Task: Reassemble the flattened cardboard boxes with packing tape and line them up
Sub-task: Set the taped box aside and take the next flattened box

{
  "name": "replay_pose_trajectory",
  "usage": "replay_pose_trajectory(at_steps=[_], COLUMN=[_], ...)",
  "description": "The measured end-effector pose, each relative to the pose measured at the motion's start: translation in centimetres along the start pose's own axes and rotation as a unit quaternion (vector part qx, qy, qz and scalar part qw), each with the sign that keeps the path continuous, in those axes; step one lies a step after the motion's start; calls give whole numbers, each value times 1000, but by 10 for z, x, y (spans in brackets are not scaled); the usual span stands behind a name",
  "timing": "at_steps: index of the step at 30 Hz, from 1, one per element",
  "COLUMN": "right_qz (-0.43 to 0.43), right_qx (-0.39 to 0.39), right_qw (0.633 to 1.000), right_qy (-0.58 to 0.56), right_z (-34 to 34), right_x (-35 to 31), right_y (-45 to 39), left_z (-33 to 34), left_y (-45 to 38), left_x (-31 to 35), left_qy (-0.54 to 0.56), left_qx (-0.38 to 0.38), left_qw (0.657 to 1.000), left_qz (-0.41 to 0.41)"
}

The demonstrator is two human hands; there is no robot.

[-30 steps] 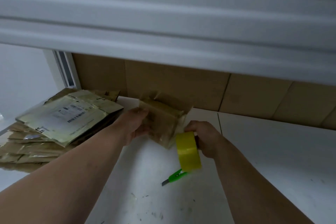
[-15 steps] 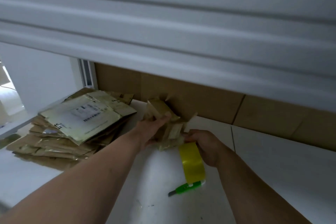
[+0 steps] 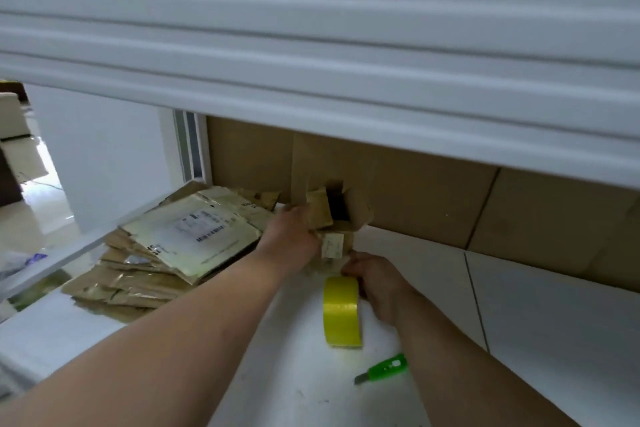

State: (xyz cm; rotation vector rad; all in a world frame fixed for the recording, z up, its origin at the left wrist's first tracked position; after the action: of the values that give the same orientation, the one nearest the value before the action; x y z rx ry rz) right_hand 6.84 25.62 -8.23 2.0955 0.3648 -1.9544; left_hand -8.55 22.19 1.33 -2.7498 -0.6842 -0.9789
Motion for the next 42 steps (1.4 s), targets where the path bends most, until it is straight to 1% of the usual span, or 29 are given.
replay_pose_trajectory(at_steps=[1,2,3,4,7,9,12,14,17,19,21,23,25,27,29,31,33,36,39,40,42], right_qz=[-5,-9,-12,-19,-19,-38,-64,-69,-67,-62,-64,-65,-63,-59,-54,-56,-61,-60,-61,-69,-103], right_qx=[7,17,32,52,115,128,139,147,167,172,175,173,168,157,146,137,132,131,115,108,107], right_qw=[1000,999,997,995,991,989,986,985,983,983,982,982,984,986,987,988,989,989,991,992,989], right_qy=[24,49,73,86,61,62,59,59,25,19,20,20,19,21,29,32,27,16,4,-2,-19], right_z=[3,3,3,2,7,19,38,43,44,46,47,48,48,50,51,47,40,27,21,20,13], right_x=[-2,-4,-7,-9,-15,-22,-29,-29,-24,-23,-23,-22,-18,-15,-13,-13,-17,-19,-24,-27,-39], right_y=[0,0,2,4,17,25,42,55,74,83,90,93,94,94,93,93,95,97,98,100,101], left_z=[-19,-41,-60,-71,-69,-63,-70,-72,-69,-68,-73,-81,-88,-96,-112,-136,-163,-197,-212,-212,-205], left_y=[2,0,-1,-3,-9,-10,-9,-3,0,1,2,-1,0,3,9,22,40,66,90,97,110], left_x=[-4,-15,-27,-41,-88,-108,-111,-111,-114,-113,-114,-119,-124,-126,-126,-122,-113,-98,-85,-80,-65], left_qy=[-38,-57,-108,-149,-250,-259,-236,-257,-299,-275,-225,-158,-101,-65,-31,24,86,161,210,216,218], left_qx=[47,84,103,95,14,-19,3,2,4,6,4,-4,-14,4,60,144,225,314,361,361,332], left_qw=[998,995,989,984,966,964,972,966,954,961,974,987,993,994,992,984,967,934,909,907,918], left_qz=[17,14,2,-18,-59,-54,-8,13,19,25,20,-19,-62,-88,-104,-99,-80,-56,-16,-7,13])
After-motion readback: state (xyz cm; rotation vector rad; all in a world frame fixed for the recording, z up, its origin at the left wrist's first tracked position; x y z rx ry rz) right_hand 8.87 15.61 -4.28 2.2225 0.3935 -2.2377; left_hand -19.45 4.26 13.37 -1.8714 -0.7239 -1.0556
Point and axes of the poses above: each hand's wrist, its own y-axis away from the middle knuckle, its own z-axis out of the palm, x = y × z, the point moved 10 cm from there along -y, towards the middle knuckle, and after that the axes turned 15 degrees about -z, right-handed, at the moved point
